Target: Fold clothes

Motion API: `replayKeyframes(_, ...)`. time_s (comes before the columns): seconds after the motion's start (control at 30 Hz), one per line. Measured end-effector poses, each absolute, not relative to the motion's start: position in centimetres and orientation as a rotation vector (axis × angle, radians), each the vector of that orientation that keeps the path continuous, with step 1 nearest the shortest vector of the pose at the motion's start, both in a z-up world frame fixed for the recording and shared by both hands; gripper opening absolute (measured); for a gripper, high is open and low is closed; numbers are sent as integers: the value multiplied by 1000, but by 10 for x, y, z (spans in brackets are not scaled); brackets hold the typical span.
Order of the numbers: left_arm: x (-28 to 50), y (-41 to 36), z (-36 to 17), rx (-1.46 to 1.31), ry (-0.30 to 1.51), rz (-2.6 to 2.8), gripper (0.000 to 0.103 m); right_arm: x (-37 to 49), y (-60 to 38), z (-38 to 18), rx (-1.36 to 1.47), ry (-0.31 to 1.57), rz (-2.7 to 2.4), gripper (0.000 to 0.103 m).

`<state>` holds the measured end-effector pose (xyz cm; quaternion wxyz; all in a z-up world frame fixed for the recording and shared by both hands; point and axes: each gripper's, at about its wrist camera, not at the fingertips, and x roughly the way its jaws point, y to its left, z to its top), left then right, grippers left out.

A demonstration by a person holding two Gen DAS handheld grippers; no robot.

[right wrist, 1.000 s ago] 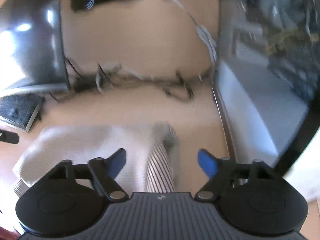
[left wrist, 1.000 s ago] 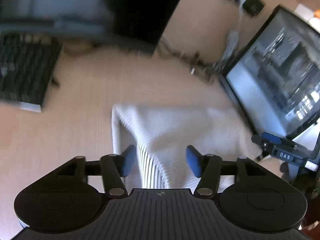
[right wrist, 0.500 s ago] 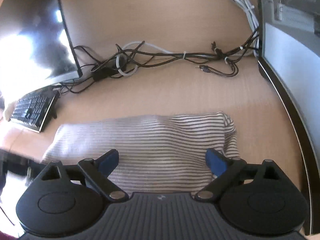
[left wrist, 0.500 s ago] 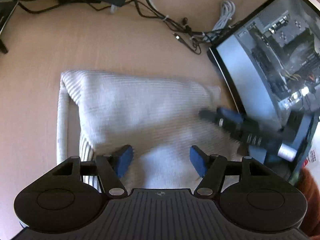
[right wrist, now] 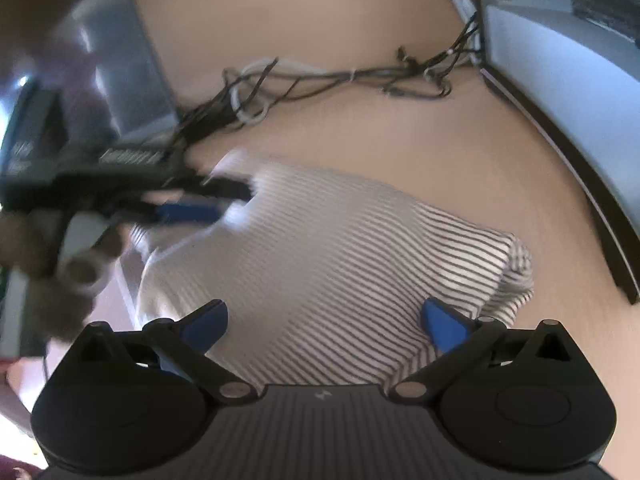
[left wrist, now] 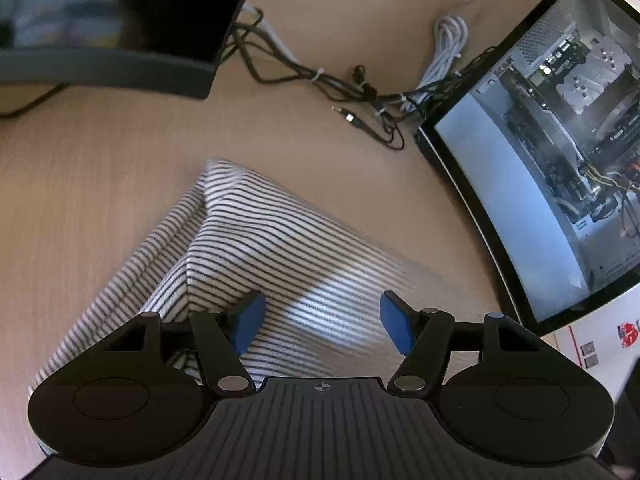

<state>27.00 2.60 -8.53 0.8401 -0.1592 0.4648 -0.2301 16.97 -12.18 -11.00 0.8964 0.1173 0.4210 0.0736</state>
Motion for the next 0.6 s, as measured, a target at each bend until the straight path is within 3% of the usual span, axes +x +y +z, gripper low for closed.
replayKeyframes(0.2,252,30,-78,-312,953,-457,81,163,-121,-69,210,825,189,103)
replayKeyframes(0.33,222,39,-75,-362,957,-434,82,175,-133,-56,-38,739,134,103)
replayKeyframes(0.43,200,28,-68,-378,933,-423,81,198,-145,-77,-197,748,97,103)
replayKeyframes(0.53,191,12,-67,-446,947,-409,68,213,-155,-106,-258,807,164,103)
replayKeyframes(0.6,186,0,-71,-465,957,-376,67,214,-160,-121,-288,806,222,103)
